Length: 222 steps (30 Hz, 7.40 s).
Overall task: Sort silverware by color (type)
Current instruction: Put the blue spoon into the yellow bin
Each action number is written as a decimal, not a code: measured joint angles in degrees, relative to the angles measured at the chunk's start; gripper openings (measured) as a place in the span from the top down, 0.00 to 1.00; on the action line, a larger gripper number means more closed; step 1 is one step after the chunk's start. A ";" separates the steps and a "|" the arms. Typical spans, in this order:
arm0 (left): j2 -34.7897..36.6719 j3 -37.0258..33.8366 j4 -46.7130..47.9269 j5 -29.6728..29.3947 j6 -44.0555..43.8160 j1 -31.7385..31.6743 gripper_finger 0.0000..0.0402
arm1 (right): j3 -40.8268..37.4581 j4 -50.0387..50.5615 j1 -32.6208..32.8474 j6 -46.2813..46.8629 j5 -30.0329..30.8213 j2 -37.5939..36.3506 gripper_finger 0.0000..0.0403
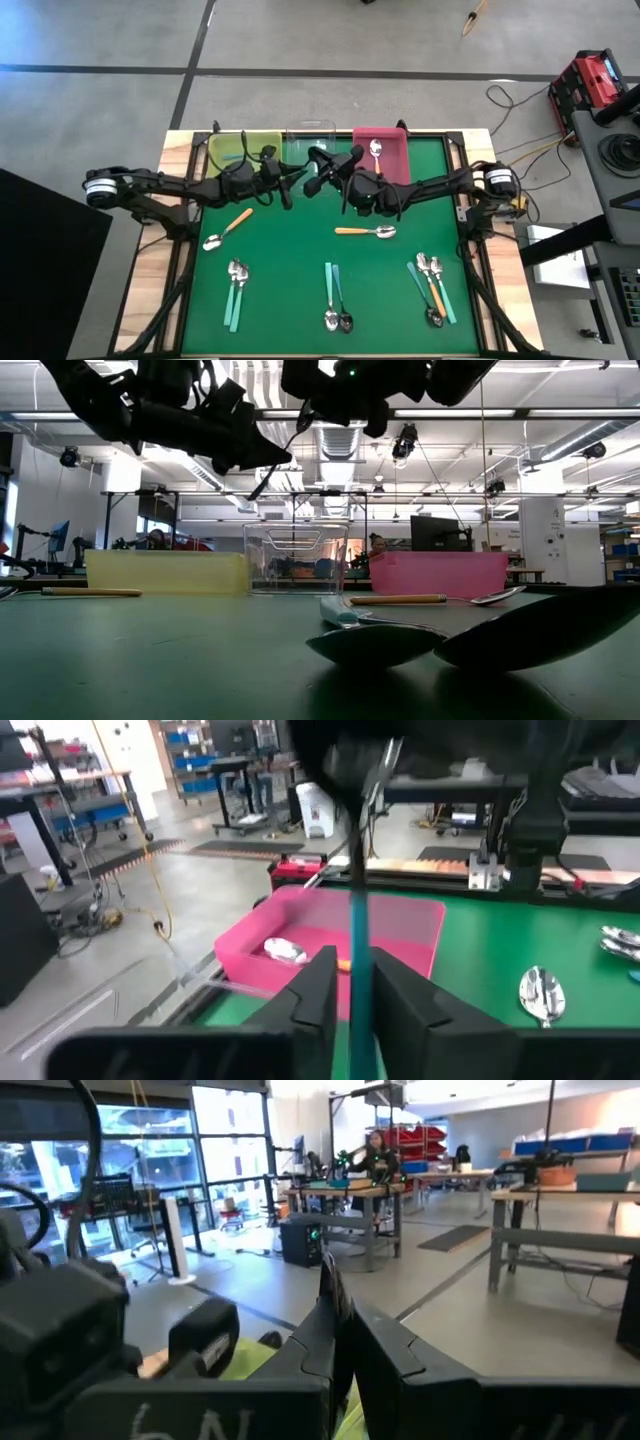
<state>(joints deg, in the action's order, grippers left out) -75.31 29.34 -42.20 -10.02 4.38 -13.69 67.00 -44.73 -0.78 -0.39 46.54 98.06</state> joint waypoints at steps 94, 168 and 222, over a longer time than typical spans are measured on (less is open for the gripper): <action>13.54 12.35 48.27 1.51 12.41 -8.00 1.00 | -0.07 14.78 -0.28 -1.91 -1.39 -7.57 0.63; -18.16 25.38 80.07 7.69 28.61 -36.20 1.00 | -18.03 32.03 -6.55 -22.57 -23.08 -28.63 0.71; -18.51 23.76 75.94 26.71 32.98 -43.52 1.00 | -18.03 32.08 -6.77 -22.64 -23.06 -28.63 0.72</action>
<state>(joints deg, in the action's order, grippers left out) -93.82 53.10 33.74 16.69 37.37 -57.21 48.97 -12.64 -7.55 -23.03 23.48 69.43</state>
